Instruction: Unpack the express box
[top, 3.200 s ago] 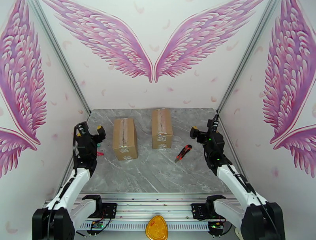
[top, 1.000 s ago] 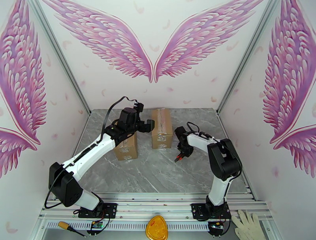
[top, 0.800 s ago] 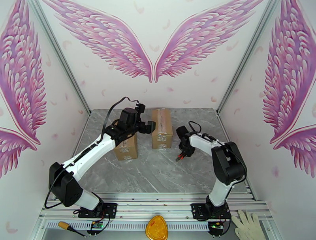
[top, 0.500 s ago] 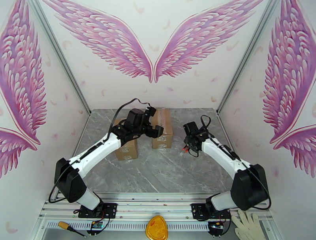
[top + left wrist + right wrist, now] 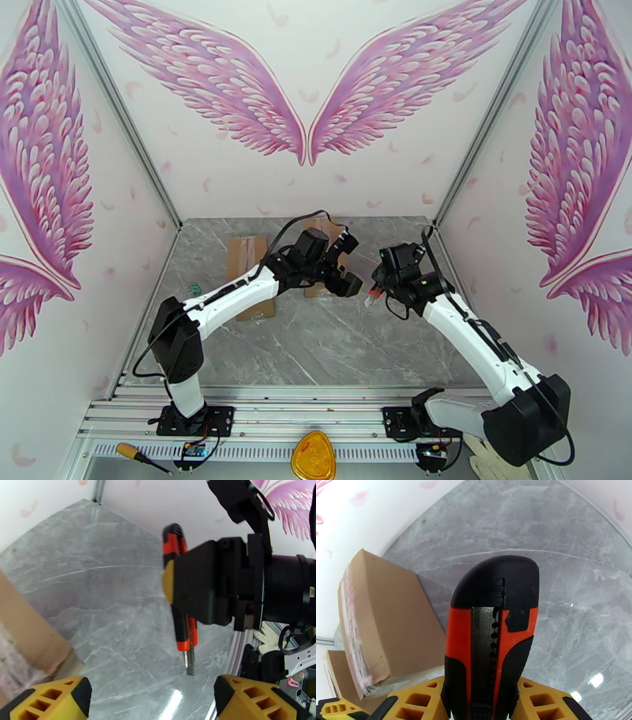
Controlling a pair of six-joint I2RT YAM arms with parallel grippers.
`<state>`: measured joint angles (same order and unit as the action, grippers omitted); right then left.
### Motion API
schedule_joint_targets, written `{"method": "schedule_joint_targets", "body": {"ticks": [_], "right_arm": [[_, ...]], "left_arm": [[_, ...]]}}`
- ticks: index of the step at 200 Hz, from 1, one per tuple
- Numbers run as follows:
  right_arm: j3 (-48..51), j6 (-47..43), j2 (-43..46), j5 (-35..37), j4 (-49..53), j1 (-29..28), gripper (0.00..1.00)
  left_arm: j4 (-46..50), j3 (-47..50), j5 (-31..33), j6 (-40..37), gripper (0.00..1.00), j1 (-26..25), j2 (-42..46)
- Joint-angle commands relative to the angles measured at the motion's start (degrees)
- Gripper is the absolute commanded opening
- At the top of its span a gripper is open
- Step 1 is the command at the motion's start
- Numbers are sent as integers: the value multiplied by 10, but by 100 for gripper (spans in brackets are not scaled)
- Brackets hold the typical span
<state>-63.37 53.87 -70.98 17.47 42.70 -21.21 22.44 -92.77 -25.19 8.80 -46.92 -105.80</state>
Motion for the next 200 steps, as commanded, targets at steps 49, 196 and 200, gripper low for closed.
{"method": "schedule_joint_targets", "body": {"ticks": [49,196,200], "right_arm": [[-21,-26,21,-13,-27,-18,42],[2,-46,74,-64,-128,-20,47],[4,-48,75,-65,-132,-20,49]], "left_arm": [[-35,-45,-83,37,82,-5,-61],[-111,-75,-169,95,28,11,-97],[-111,-77,-173,95,26,12,-97]]}}
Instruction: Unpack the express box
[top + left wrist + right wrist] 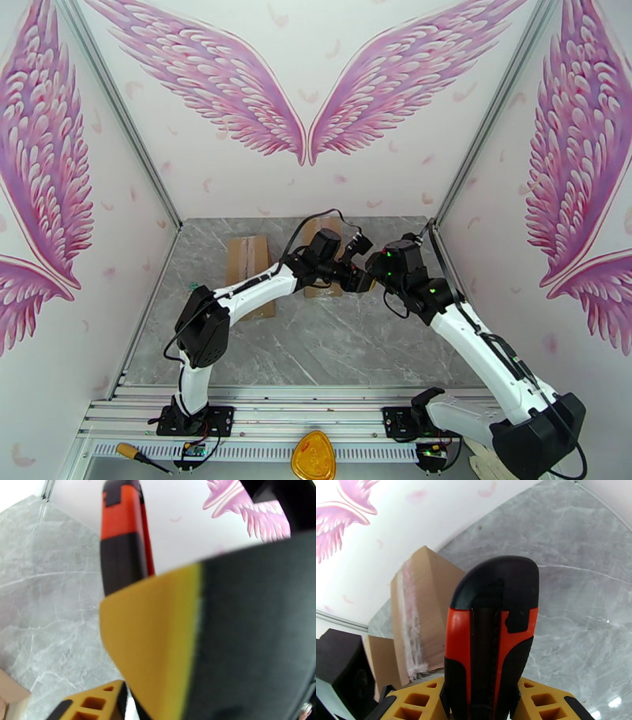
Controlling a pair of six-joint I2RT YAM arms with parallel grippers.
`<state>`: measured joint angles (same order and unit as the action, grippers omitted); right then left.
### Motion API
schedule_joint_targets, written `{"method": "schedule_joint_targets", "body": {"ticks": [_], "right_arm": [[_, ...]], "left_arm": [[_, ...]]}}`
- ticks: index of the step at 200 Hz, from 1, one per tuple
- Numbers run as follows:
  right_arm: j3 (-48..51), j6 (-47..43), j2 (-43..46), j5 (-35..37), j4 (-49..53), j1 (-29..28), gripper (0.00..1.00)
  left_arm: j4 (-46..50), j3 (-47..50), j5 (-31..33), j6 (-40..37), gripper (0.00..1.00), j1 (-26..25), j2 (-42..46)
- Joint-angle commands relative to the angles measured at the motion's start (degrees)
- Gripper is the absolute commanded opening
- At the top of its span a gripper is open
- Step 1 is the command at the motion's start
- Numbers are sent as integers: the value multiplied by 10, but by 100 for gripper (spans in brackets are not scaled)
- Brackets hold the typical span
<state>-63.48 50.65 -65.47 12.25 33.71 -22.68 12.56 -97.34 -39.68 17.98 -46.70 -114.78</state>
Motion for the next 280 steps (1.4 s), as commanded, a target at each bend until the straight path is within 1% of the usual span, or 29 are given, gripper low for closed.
{"method": "schedule_joint_targets", "body": {"ticks": [1,12,32,48,60,78,98,121,136,162,193,209,237,269,280], "right_arm": [[5,-18,20,-13,-42,-5,50],[7,-42,23,-19,-49,-5,58],[18,-133,40,-50,-74,-2,71],[37,-204,67,-102,-106,11,80],[53,-233,90,-139,-129,32,85],[74,-252,119,-198,-156,73,90],[89,-267,132,-302,-193,118,90],[86,-284,121,-405,-229,148,88],[83,-285,108,-461,-257,165,84],[83,-258,87,-550,-331,184,78],[79,-233,60,-623,-405,187,63],[79,-221,52,-646,-434,187,57],[73,-222,38,-674,-437,187,43],[77,-223,34,-696,-443,187,22],[79,-229,36,-697,-441,187,12]], "left_arm": [[-13,-32,-29,3,25,10,-7],[-10,-40,-43,1,19,11,-6],[-9,-47,-64,-9,13,14,6],[-11,-49,-87,-20,9,20,20],[-13,-51,-109,-20,7,27,29],[-13,-59,-145,-18,6,38,38],[-11,-69,-184,-17,5,49,47],[4,-90,-226,-19,4,53,50],[8,-98,-248,-19,3,55,49],[12,-103,-279,-16,1,55,49],[19,-107,-306,-7,0,53,46],[25,-107,-313,-7,0,53,46],[30,-107,-326,-3,0,53,46],[40,-105,-330,-5,0,55,45],[43,-105,-329,-5,0,55,43]]}}
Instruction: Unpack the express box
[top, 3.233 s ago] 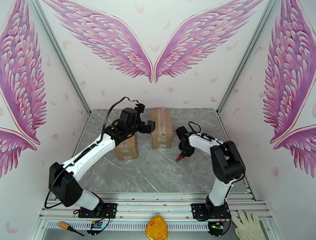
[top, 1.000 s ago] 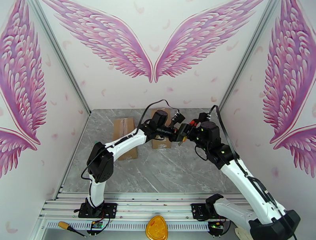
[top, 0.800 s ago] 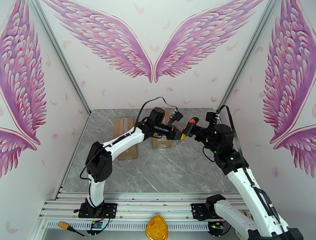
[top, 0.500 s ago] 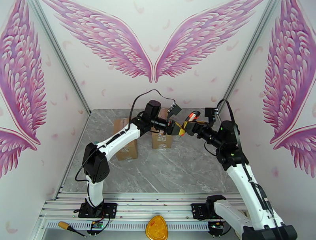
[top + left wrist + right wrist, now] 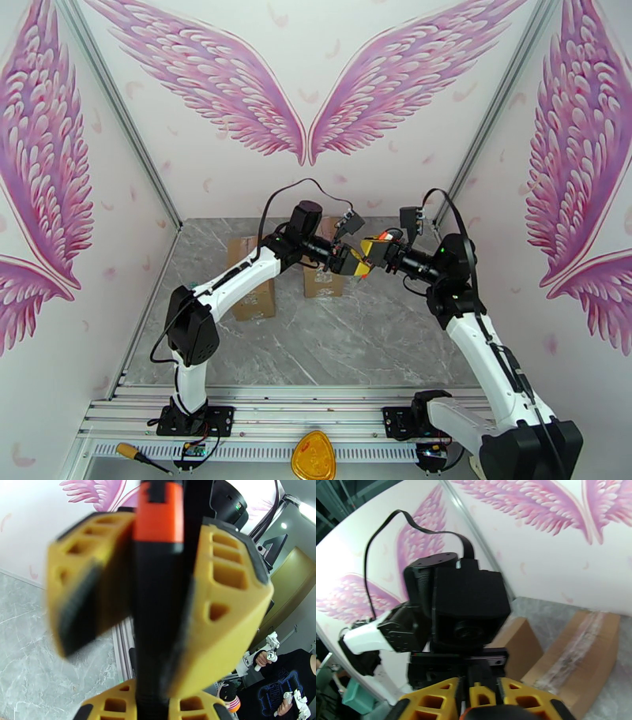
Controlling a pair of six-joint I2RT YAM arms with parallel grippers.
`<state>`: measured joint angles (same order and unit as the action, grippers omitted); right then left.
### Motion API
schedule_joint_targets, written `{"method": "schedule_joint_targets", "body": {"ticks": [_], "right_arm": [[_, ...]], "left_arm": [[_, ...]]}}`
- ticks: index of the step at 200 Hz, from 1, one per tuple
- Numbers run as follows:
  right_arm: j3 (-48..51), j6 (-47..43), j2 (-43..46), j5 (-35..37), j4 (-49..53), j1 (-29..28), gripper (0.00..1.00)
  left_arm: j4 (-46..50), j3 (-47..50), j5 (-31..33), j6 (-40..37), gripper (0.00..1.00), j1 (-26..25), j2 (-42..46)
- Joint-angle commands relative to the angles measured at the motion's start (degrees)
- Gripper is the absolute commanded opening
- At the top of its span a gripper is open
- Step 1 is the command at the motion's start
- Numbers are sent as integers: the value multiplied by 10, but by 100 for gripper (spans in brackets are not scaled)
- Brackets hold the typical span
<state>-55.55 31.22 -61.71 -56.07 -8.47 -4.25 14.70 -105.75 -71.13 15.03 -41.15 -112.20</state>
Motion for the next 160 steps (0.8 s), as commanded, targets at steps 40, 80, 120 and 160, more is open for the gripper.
{"method": "schedule_joint_targets", "body": {"ticks": [40,80,120,160], "right_arm": [[18,-73,23,42,-2,4,7],[-2,-181,34,292,143,2,11],[-60,-187,-84,543,207,-31,6],[-171,-182,-258,683,253,-77,6]], "left_arm": [[41,-14,39,6,81,20,28],[4,95,276,16,99,82,124],[61,141,451,75,99,107,141],[83,158,504,139,99,108,104]]}}
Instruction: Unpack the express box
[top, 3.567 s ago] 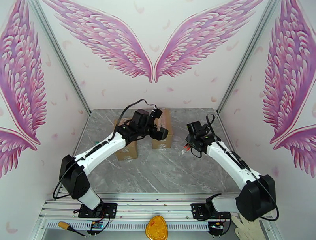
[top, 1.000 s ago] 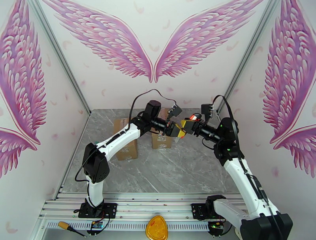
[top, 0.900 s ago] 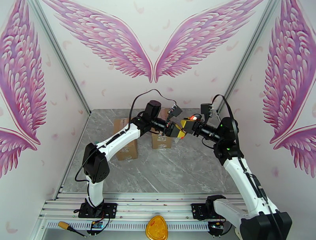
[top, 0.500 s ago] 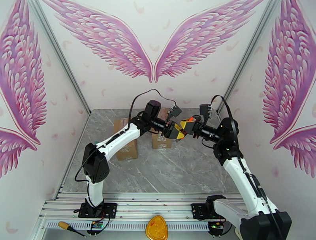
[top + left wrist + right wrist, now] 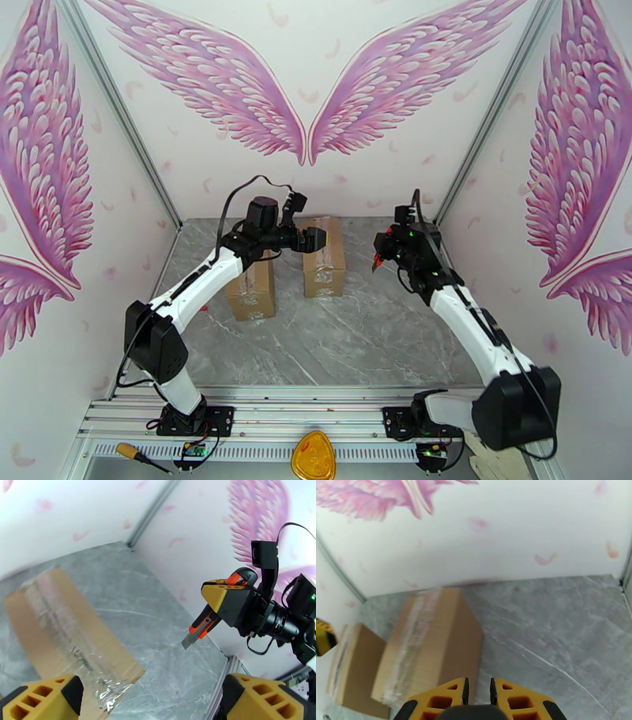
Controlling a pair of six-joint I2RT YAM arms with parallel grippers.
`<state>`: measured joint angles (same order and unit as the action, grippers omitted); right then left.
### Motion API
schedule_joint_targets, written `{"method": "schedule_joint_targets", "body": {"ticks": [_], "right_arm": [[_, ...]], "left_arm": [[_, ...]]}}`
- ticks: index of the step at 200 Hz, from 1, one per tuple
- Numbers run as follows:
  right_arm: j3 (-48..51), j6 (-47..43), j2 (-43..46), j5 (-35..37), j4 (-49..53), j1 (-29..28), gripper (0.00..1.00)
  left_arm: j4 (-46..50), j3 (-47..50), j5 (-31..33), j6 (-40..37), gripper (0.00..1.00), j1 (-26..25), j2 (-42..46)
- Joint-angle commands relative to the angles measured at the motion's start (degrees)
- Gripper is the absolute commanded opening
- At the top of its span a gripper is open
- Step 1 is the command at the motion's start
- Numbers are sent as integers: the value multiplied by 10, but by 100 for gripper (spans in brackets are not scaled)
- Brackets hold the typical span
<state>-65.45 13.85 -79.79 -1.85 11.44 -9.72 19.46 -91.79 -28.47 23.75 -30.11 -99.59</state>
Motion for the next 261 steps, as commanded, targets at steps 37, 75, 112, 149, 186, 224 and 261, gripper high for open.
{"method": "schedule_joint_targets", "body": {"ticks": [37,75,112,149,186,224,261], "right_arm": [[-185,-18,-218,154,104,-58,6],[-252,-15,-302,130,140,-82,6],[-261,-12,-318,79,155,-91,5],[-228,-30,-285,47,165,-96,5],[-180,-42,-237,23,193,-101,6],[-102,-64,-179,18,201,-101,6],[-97,-99,-163,46,229,-89,7]], "left_arm": [[26,54,128,67,99,0,-23],[22,50,103,77,99,-6,-65],[-2,43,57,57,99,-34,-88],[-29,51,10,49,99,-61,-89],[-30,73,-21,38,99,-101,-67],[-30,118,-20,45,99,-142,-32],[11,138,24,21,99,-181,8]]}}
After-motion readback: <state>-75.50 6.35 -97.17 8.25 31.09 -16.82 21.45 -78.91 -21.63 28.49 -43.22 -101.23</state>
